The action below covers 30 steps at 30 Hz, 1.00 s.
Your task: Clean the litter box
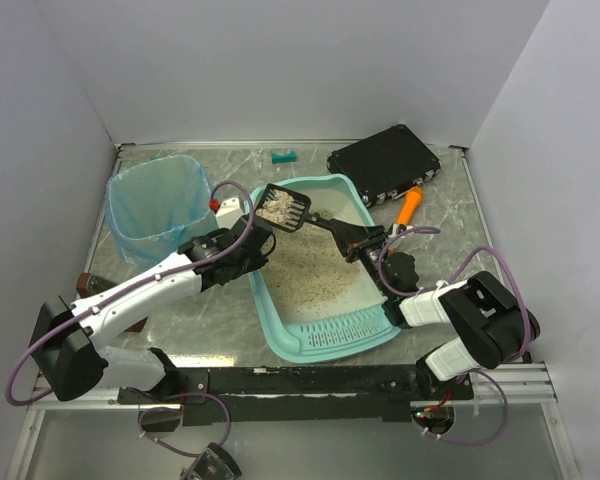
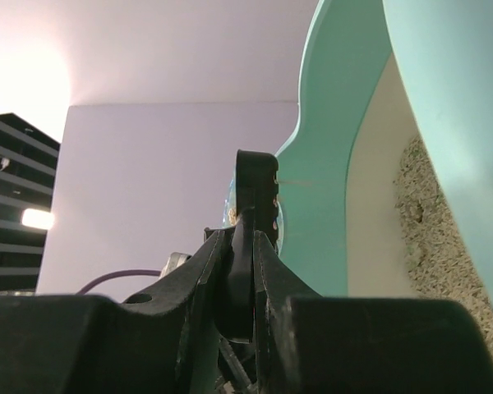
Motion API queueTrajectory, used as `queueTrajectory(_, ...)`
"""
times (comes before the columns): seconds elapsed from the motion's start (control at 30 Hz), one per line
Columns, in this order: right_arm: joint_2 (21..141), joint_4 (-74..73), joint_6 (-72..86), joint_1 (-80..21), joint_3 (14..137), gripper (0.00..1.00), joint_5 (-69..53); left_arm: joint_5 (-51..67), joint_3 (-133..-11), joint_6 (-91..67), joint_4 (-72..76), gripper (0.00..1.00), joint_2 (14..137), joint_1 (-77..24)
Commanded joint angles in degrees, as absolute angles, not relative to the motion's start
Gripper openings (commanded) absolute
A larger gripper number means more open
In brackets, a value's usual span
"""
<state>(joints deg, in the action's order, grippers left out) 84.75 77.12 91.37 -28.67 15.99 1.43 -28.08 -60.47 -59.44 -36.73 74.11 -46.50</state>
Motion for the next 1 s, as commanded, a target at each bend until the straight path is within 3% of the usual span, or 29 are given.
queueTrajectory(0.0,86.4,83.3,94.3,-22.7,14.8,0.0,10.5,-36.4,-62.8,-64.5,-30.3,0.01,64.7,-44.2)
queueTrajectory(0.97,84.1,82.8,94.7,-24.8,18.6,0.0,6.9,-33.9,-56.7,-68.3,-25.0,0.01,62.8,-43.8)
